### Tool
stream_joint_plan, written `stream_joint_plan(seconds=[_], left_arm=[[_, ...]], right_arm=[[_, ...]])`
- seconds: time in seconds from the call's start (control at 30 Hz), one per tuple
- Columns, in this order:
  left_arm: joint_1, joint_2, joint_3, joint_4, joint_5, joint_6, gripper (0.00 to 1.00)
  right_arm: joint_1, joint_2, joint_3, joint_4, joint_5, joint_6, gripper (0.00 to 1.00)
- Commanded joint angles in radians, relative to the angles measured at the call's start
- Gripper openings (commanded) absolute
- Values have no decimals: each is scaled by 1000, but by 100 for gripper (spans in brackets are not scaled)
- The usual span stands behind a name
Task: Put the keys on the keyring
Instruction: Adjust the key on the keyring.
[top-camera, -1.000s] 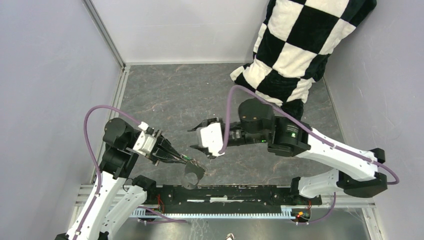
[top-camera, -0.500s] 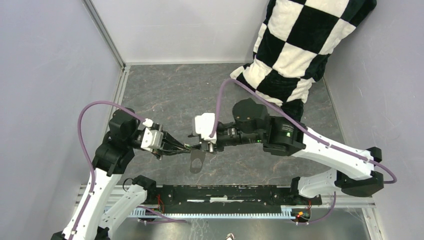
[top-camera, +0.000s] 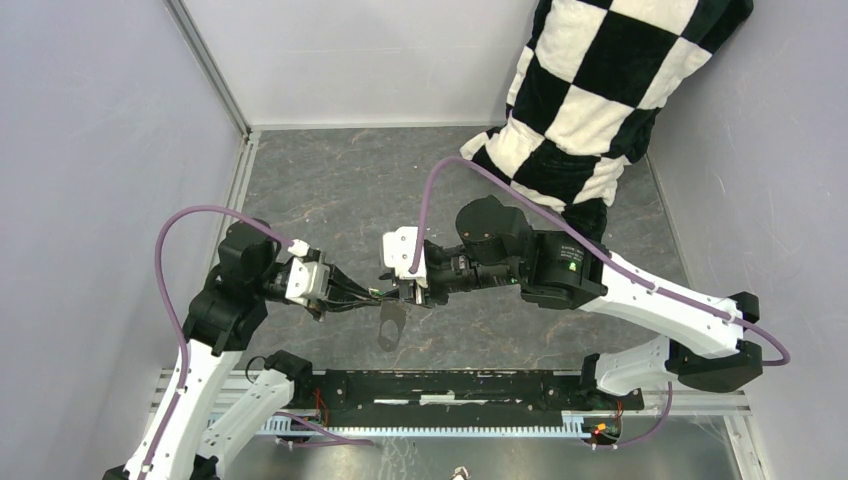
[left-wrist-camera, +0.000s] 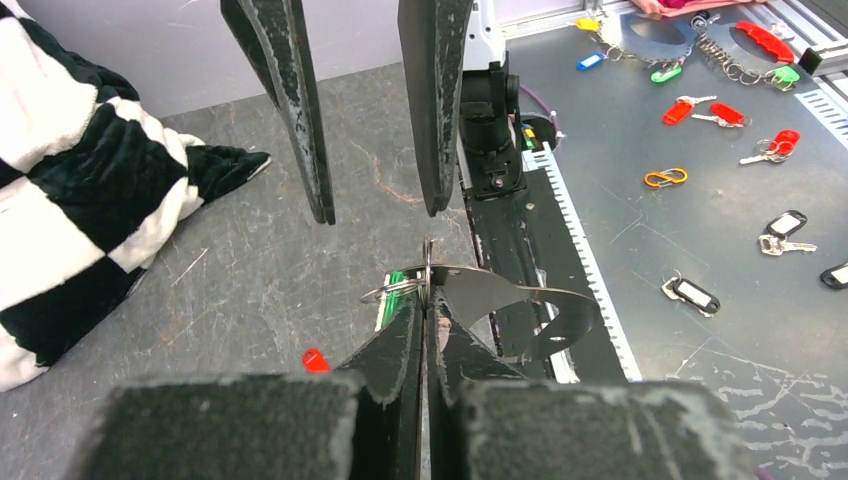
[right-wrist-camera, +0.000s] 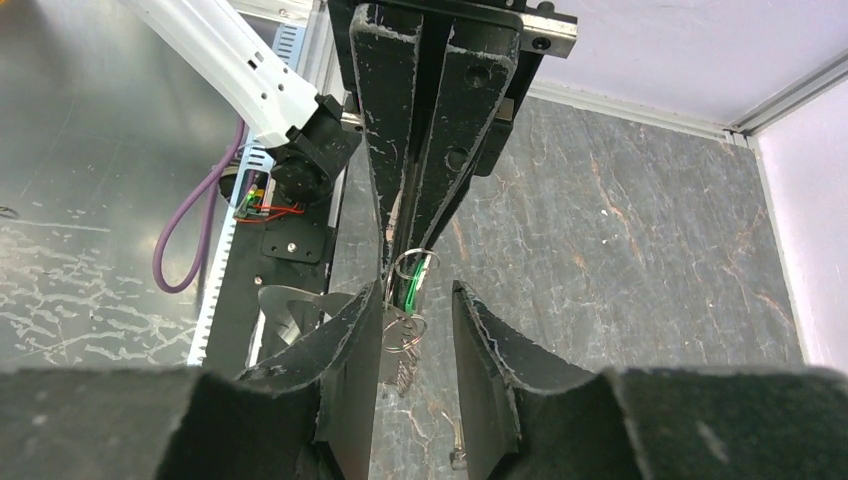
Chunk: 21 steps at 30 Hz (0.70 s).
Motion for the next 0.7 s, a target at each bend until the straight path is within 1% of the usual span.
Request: stream_joint_plan(seconds=[0.0, 0.17, 0.47, 0.53, 0.67], left_arm=[[-1, -2, 15, 6, -15, 47, 2], [0, -2, 18, 5, -28, 47, 2], [-1, -4, 18, 6, -45, 41, 2], [-1, -5, 17, 6, -48, 41, 2], [0, -7, 16, 6, -48, 43, 2]], right_arm=[[1, 3, 62, -11, -7, 11, 38], [1, 25, 68, -30, -26, 23, 38], [1, 59, 91, -62, -36, 22, 34], [1, 63, 94, -67, -37, 19, 30], [2, 71, 96, -70, -36, 17, 15]])
